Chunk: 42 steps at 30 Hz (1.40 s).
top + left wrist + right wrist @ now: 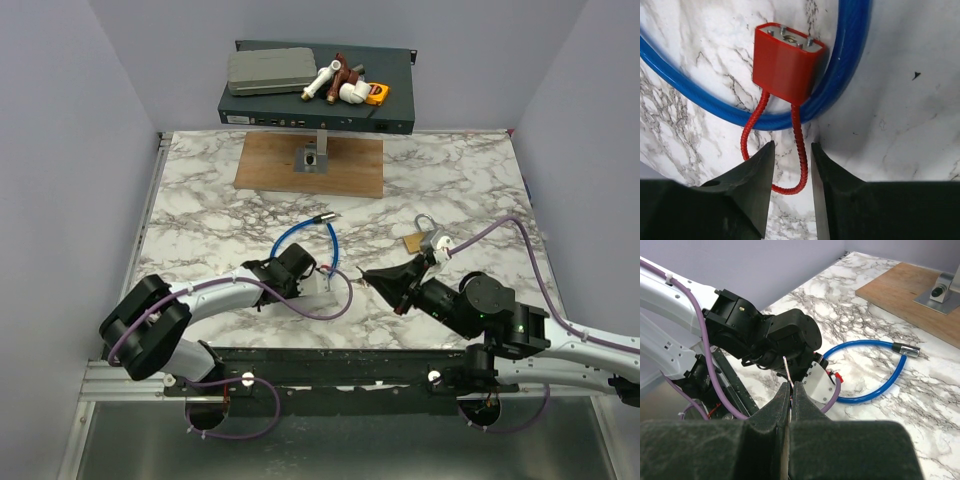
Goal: Unlock with the key
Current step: Pick up the lock from the center of the board.
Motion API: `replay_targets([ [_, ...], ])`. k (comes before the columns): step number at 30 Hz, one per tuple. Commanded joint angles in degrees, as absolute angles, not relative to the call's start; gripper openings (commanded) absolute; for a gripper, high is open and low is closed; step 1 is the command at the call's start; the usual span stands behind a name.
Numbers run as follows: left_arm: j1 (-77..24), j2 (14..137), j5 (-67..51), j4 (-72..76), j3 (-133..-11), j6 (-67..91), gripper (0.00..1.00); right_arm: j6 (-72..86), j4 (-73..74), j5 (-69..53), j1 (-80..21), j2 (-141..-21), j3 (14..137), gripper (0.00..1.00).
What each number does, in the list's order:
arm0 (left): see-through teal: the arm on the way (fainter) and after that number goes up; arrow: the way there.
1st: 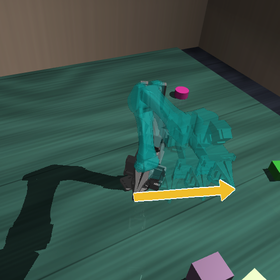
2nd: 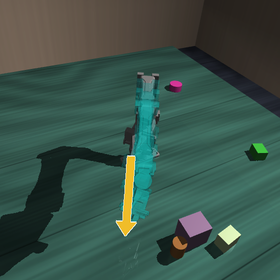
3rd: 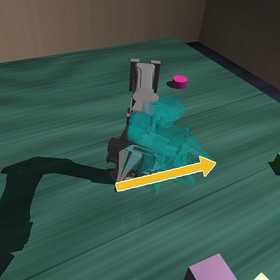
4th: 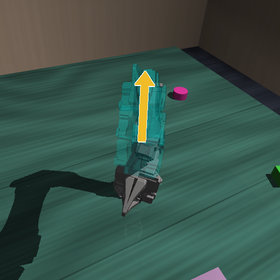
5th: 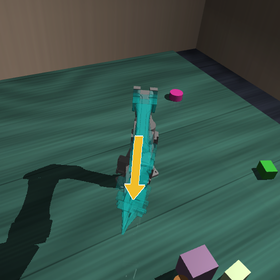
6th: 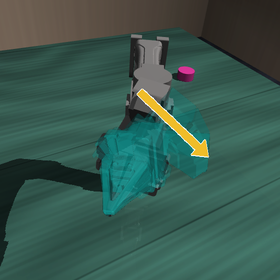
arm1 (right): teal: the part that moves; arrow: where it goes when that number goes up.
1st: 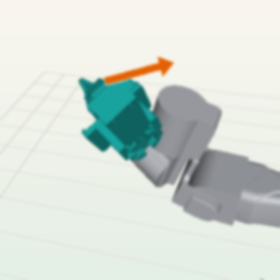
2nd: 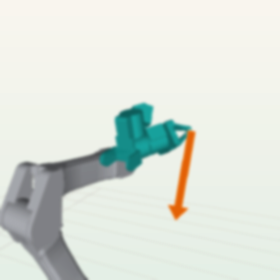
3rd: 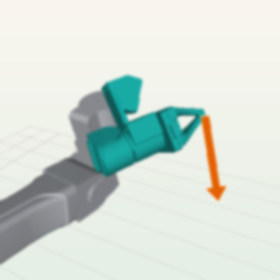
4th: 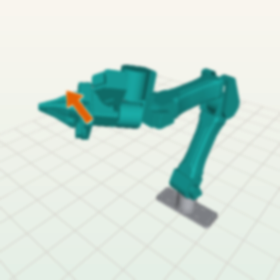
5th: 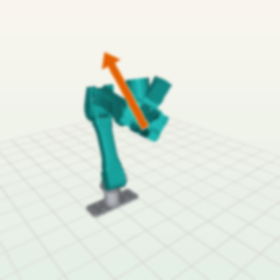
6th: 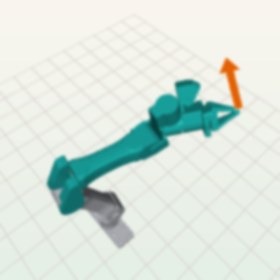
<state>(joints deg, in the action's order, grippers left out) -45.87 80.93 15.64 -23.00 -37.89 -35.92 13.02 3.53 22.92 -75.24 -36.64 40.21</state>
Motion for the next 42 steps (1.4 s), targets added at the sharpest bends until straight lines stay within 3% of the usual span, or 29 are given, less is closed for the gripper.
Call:
replay_targets([
  [1,-45.81,79.34,12.14,-28.12,-38.02,-35.17,0.3,13.0,3.16,24.54,-74.97,-35.95,42.19,0.01],
  [15,-44.18,80.65,9.82,-31.56,-42.21,-33.84,0.0,13.69,4.24,24.89,-74.95,-34.67,42.08,0.01],
  [24,-43.77,81.7,8.73,-32.66,-43.01,-33.59,0.0,13.71,4.78,25.75,-74.99,-33.93,42.19,0.01],
  [34,-43.59,70.25,4.2,-39.02,-47.97,-33.4,0.0,13.35,4.79,26.0,-74.96,-33.84,42.63,0.01],
  [42,-43.6,69.19,-2.31,-43.28,-47.68,-32.23,0.0,13.49,5.46,26.43,-74.95,-33.4,42.79,0.01],
])
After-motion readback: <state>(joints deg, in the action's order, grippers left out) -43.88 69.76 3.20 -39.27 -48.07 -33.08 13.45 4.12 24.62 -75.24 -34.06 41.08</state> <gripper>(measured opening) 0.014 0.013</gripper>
